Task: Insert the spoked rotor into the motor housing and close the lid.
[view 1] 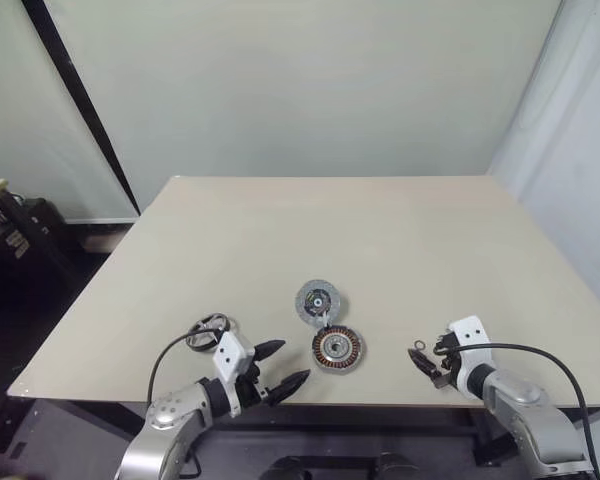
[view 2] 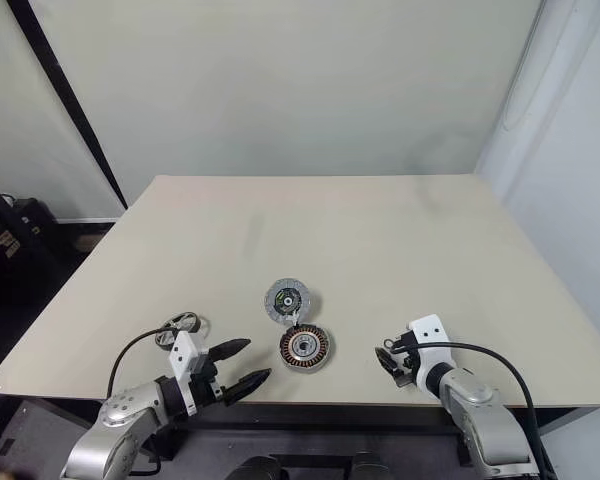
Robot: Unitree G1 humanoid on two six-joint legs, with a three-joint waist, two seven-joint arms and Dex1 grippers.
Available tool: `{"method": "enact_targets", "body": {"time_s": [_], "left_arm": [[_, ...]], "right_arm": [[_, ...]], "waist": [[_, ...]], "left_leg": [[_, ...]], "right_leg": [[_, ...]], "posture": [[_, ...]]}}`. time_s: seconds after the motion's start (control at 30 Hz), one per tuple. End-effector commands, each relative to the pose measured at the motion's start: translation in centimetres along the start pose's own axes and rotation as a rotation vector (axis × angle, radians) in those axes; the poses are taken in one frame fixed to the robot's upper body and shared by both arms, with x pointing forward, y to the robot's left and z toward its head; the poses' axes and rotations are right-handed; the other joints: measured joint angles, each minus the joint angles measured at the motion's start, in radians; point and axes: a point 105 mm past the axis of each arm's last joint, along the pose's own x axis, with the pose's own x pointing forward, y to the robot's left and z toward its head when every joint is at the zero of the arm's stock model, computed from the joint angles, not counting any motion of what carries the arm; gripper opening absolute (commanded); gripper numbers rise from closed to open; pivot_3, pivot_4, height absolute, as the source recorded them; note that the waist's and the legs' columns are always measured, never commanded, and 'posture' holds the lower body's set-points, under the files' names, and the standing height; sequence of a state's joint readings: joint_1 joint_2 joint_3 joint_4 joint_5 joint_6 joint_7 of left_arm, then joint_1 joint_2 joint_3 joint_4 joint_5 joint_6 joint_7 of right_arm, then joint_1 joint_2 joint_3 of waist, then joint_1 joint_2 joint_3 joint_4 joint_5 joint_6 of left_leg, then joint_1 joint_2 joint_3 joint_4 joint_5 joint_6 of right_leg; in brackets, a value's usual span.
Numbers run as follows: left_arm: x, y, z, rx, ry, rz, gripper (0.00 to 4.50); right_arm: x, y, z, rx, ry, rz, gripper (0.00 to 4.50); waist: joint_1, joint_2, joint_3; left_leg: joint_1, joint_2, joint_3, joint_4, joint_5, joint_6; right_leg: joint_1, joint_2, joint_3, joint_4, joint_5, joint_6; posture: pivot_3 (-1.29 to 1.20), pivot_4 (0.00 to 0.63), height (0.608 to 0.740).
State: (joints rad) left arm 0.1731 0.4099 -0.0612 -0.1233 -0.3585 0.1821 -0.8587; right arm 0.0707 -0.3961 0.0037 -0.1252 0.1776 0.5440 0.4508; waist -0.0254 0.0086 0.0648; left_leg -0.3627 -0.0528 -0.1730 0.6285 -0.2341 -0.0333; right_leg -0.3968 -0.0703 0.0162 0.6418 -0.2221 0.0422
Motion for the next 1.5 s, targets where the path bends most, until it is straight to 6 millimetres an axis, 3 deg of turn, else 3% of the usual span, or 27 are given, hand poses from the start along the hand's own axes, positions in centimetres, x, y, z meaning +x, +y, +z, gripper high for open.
{"method": "enact_targets", "body": {"time_s": [0.03,0.27,0.43,0.6,0.63,0.8,0.97,1.3,1.5], "left_arm": [[0.1,0.0,0.6,0.033,-0.014,-0.01,4.46],[0.2,-0.1,0.7,0.042,-0.016,-0.006,4.46],[0.1,0.0,0.5,0.041,-0.017,0.0,4.5],[0.1,0.0,0.4,0.04,-0.017,0.003,4.5],[0.1,0.0,0.4,0.04,-0.017,0.003,4.5],[0.1,0.1,0.4,0.04,-0.016,0.004,4.5],[0.0,0.5,0.6,0.049,-0.018,0.014,4.5],[0.3,0.9,1.1,0.066,-0.044,0.016,4.5],[0.4,0.9,1.3,0.073,-0.051,0.012,4.5]], "right_arm": [[0.5,-0.1,1.1,-0.024,-0.033,-0.006,4.36],[1.4,-0.3,0.6,-0.002,-0.003,-0.025,4.36],[1.3,-0.5,0.2,0.006,0.008,-0.03,2.79],[1.1,-0.6,0.2,0.006,0.008,-0.036,0.9],[1.0,-0.6,0.3,0.003,0.004,-0.037,0.77],[0.9,-0.3,1.7,-0.005,-0.048,-0.028,0.78],[0.9,1.5,4.1,-0.036,-0.106,0.054,0.78],[1.8,8.5,7.5,-0.15,-0.148,0.359,0.78],[2.7,10.7,7.9,-0.169,-0.13,0.433,0.78]], "waist": [[0.0,0.0,0.0],[0.0,0.0,0.0],[0.0,0.0,0.0],[0.0,0.0,0.0],[0.0,0.0,0.0],[0.0,0.0,0.0],[0.0,0.0,0.0],[0.0,0.0,0.0],[0.0,0.0,0.0]], "left_leg": [[0.0,0.0,0.0,0.0,0.0,0.0],[0.0,0.0,0.0,0.0,0.0,0.0],[0.0,0.0,0.0,0.0,0.0,0.0],[0.0,0.0,0.0,0.0,0.0,0.0],[0.0,0.0,0.0,0.0,0.0,0.0],[0.0,0.0,0.0,0.0,0.0,0.0],[0.0,0.0,0.0,0.0,0.0,0.0],[-0.001,0.0,0.0,0.0,0.0,0.001],[-0.002,0.0,0.0,-0.001,0.001,0.002]], "right_leg": [[0.0,0.0,0.0,0.0,0.0,0.0],[0.0,0.0,0.0,0.0,0.0,0.0],[0.0,0.0,0.0,0.0,0.0,0.0],[0.0,0.0,0.0,0.0,0.0,0.0],[0.0,0.0,0.0,0.0,0.0,0.0],[0.0,0.0,0.0,0.0,0.0,0.0],[-0.001,0.0,0.0,0.0,0.0,0.0],[-0.002,0.0,0.0,0.0,0.0,0.0],[-0.003,0.0,0.0,0.0,0.0,0.0]], "posture": [[0.0,0.0,0.74],[0.0,0.0,0.74],[0.0,0.0,0.74],[0.0,0.0,0.74],[0.0,0.0,0.74],[0.0,0.0,0.74],[0.0,0.0,0.74],[0.0,0.0,0.74],[0.0,0.0,0.74]]}}
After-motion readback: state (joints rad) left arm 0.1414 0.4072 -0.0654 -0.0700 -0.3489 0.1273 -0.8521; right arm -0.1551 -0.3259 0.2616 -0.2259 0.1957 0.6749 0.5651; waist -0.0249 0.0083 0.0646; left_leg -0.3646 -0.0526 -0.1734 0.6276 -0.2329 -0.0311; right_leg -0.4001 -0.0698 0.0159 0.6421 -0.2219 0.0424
